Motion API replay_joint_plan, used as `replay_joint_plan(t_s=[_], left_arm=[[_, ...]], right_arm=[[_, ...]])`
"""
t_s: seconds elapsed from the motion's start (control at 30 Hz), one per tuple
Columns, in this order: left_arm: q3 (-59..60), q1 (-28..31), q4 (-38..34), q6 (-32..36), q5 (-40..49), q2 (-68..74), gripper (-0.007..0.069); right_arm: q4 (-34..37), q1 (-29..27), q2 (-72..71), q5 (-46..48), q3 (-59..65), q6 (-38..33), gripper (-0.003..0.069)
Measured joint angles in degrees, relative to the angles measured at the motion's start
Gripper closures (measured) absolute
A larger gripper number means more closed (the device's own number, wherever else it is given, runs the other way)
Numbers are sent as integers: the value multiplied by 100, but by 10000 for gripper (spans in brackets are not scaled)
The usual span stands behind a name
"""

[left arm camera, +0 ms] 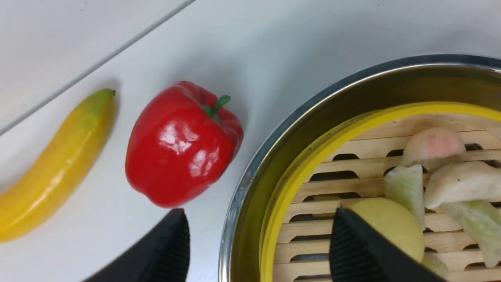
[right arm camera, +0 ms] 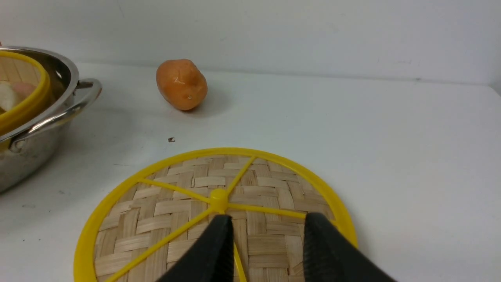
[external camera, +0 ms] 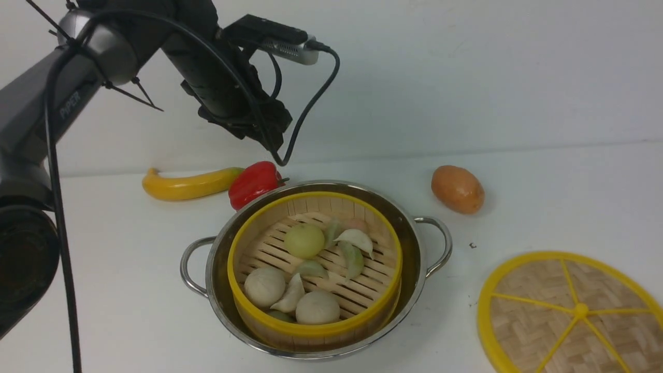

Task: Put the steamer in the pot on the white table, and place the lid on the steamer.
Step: 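Move the gripper down to the bamboo steamer lid and grasp its center knob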

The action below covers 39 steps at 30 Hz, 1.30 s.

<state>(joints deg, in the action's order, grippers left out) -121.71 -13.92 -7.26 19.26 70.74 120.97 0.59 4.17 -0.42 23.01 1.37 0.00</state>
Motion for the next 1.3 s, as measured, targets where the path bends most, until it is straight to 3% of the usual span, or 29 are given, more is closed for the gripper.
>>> replay_joint_plan(t_s=[0.3, 0.67, 0.83, 1.0, 1.3], left_arm=[[0, 0, 43, 0, 76, -522, 192], [0, 0, 226, 0, 113, -1772, 309], [6, 5, 952, -109, 139, -2500, 377], [374, 290, 1180, -364, 147, -3001, 436], [1577, 962, 991, -386, -631, -3531, 442]], right_arm=[[0, 0, 0, 0, 0, 0, 418], [0, 0, 0, 0, 0, 0, 418], [0, 0, 0, 0, 0, 0, 418], [0, 0, 0, 0, 0, 0, 418], [-99, 0, 0, 0, 0, 0, 418]])
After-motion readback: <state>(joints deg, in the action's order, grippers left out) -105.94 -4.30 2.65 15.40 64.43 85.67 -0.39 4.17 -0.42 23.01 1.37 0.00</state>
